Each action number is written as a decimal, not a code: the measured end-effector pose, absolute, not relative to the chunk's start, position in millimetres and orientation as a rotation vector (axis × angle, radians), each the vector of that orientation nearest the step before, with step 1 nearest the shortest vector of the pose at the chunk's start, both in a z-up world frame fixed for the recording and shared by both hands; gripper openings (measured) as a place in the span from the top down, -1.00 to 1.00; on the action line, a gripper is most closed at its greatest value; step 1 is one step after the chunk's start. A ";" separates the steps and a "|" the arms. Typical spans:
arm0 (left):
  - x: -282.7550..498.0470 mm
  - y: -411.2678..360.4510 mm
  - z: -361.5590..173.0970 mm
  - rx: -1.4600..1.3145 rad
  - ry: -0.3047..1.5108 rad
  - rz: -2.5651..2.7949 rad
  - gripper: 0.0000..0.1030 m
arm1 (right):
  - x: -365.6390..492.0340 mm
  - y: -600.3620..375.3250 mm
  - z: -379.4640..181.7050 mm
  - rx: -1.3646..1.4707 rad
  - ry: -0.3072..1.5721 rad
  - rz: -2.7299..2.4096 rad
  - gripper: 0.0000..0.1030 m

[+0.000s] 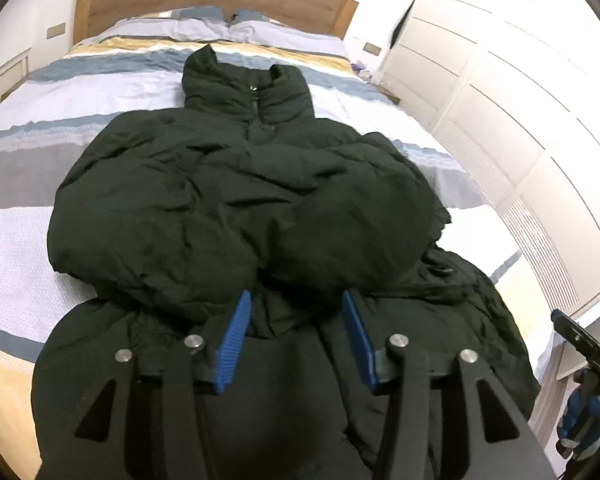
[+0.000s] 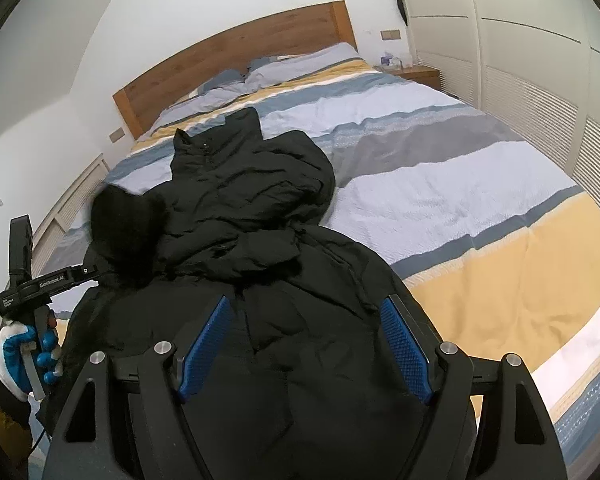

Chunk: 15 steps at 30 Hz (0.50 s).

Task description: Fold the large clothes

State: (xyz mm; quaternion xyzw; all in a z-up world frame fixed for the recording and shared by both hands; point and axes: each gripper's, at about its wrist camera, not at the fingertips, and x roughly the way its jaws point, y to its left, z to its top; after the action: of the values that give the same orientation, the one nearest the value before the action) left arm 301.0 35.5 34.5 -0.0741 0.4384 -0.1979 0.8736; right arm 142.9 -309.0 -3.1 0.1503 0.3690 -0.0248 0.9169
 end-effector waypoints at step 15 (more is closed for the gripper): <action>297.3 82.3 64.5 -0.172 0.847 -0.337 0.08 | 179.2 -240.5 24.4 0.171 0.744 0.099 -0.50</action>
State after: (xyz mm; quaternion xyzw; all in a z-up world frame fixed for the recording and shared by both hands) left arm 297.3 82.3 64.5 -0.0828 0.4087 -0.1623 0.8943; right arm 179.2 -240.5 24.4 0.0834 0.3628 0.0482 0.9269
